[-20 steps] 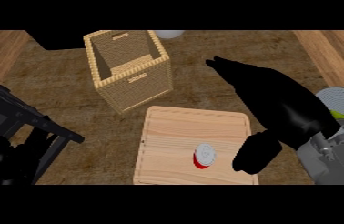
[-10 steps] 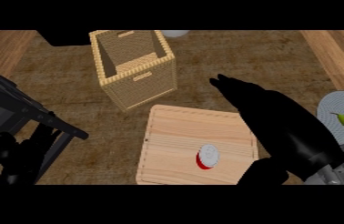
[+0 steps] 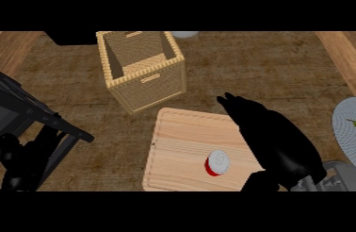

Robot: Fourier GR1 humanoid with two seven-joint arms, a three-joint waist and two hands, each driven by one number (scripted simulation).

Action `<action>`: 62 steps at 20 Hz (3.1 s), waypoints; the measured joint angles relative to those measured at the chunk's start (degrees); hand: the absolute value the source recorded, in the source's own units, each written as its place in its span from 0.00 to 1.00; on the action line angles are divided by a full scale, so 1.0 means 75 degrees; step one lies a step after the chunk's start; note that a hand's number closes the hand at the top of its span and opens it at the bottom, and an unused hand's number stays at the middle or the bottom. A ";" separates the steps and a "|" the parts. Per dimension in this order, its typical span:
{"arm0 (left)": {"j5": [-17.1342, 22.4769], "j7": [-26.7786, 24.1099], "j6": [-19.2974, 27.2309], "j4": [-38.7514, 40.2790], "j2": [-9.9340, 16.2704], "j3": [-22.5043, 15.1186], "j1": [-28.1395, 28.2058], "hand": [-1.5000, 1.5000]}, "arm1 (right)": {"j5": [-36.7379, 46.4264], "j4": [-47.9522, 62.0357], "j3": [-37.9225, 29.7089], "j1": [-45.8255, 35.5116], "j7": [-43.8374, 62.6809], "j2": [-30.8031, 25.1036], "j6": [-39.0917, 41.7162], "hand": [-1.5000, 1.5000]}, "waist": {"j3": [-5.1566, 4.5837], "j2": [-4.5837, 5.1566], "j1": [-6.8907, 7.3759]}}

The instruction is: Pick the can from the cutting board and place it in the basket

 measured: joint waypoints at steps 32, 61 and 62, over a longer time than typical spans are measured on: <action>-0.0446 0.0079 -0.0264 0.0066 -0.0336 0.0193 -0.0168 0.50 | 0.2646 0.1647 0.1133 0.1766 -0.0618 0.1385 -0.0714 0.00 | 0.0035 0.0029 0.0141; -0.0797 0.0148 -0.0487 0.0061 -0.0627 0.0437 -0.0211 0.50 | 0.4148 0.3002 0.1474 0.1946 -0.1372 0.1947 -0.0656 1.00 | 0.0038 0.0014 0.0170; -0.0791 0.0166 -0.0509 0.0063 -0.0628 0.0451 -0.0206 0.50 | 0.4224 0.2962 0.1516 0.1986 -0.1370 0.1949 -0.0655 1.00 | 0.0037 0.0007 0.0160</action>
